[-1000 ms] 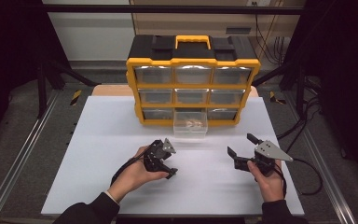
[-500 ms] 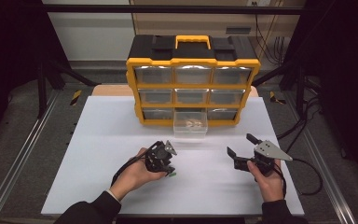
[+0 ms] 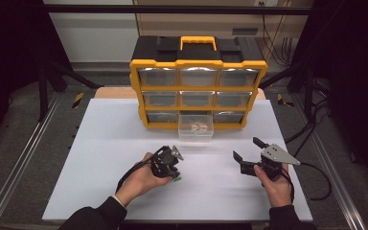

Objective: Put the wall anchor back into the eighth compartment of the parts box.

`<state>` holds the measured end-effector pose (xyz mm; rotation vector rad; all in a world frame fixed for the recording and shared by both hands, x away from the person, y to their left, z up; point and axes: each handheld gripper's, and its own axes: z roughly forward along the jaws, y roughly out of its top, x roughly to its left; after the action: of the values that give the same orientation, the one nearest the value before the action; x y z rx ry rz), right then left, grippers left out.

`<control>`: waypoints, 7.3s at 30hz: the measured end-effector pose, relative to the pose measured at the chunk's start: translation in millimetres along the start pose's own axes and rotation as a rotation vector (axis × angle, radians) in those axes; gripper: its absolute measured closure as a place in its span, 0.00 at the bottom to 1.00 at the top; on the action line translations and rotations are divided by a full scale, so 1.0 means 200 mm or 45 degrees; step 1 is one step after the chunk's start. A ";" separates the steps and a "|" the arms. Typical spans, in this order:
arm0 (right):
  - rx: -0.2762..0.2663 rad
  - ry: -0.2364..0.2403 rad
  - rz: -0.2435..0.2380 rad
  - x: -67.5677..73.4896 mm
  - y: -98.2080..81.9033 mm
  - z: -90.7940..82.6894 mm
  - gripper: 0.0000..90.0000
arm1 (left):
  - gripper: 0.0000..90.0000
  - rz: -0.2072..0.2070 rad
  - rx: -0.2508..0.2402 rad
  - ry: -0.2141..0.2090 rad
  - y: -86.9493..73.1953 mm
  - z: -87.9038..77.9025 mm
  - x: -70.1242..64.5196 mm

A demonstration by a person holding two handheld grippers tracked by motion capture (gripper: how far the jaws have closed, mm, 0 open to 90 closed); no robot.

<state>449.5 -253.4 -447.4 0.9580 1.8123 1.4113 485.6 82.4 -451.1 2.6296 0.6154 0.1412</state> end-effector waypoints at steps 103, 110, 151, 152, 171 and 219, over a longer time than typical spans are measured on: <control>-0.016 0.035 -0.001 0.01 0.01 0.00 0.09 | 0.94 0.007 -0.277 0.083 0.39 -0.44 0.11; -0.046 0.031 -0.007 0.01 0.01 -0.01 0.09 | 0.94 0.013 -0.287 0.103 0.44 -0.47 0.12; -0.043 0.037 -0.009 0.01 0.02 -0.01 0.09 | 0.94 -0.080 -0.398 0.186 0.58 -0.45 0.25; -0.043 0.037 -0.009 0.01 0.02 -0.01 0.09 | 0.94 -0.072 -0.391 0.194 0.59 -0.45 0.26; -0.038 0.038 -0.012 0.01 0.02 -0.02 0.09 | 0.94 -0.103 -0.430 0.260 0.62 -0.38 0.28; -0.031 0.039 -0.011 0.01 0.01 -0.01 0.09 | 0.86 -0.129 -0.415 0.254 0.56 -0.24 0.30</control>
<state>446.4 -252.0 -444.4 0.9200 1.8150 1.4467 574.7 36.8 -358.2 2.2816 0.7234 0.4386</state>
